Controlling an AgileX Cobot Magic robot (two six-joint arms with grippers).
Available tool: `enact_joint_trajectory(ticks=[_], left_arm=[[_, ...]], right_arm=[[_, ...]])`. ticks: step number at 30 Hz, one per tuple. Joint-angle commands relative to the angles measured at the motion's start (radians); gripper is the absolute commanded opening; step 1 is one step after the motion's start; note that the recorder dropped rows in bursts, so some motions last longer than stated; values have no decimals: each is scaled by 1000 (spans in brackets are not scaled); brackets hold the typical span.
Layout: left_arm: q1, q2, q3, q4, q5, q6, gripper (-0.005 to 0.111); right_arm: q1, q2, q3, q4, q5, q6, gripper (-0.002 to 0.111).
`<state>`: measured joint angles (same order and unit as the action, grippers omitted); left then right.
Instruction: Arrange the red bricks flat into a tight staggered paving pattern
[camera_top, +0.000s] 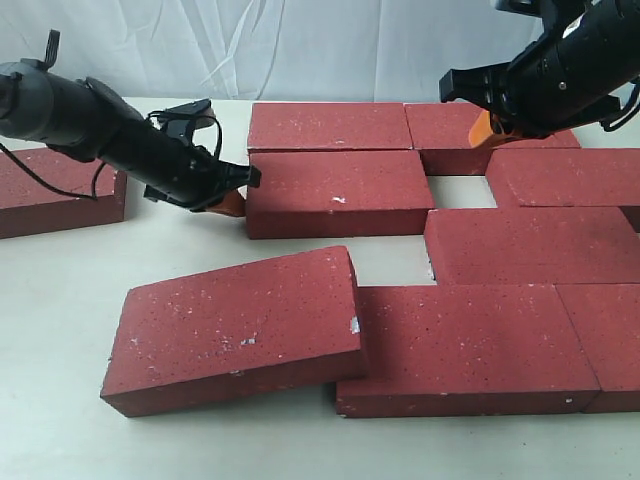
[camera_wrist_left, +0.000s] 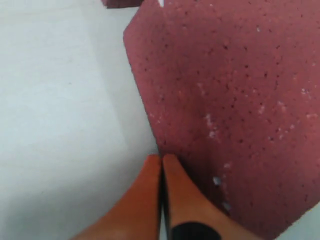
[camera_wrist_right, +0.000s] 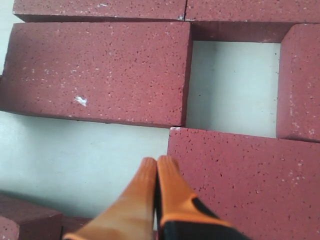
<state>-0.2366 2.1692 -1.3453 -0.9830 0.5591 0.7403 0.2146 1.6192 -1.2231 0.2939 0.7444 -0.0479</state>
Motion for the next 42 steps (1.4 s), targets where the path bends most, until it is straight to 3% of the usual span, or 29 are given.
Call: enact_joint_trajectory(ticks=[1, 11, 16, 30, 42], left_arm=[[-6, 5, -1, -84, 16, 89, 0], [11, 5, -1, -44, 27, 98, 0], [35, -25, -1, 14, 26, -12, 0], [-95, -27, -53, -108, -166, 82, 0], [-162, 48, -92, -171, -165, 82, 0]], right_arm=[[-5, -3, 4, 2, -10, -4, -1], [-5, -3, 4, 4, -10, -4, -1], [-5, -3, 4, 4, -8, -4, -1], [-5, -3, 4, 6, -12, -4, -1], [-5, -3, 4, 6, -12, -4, -1]])
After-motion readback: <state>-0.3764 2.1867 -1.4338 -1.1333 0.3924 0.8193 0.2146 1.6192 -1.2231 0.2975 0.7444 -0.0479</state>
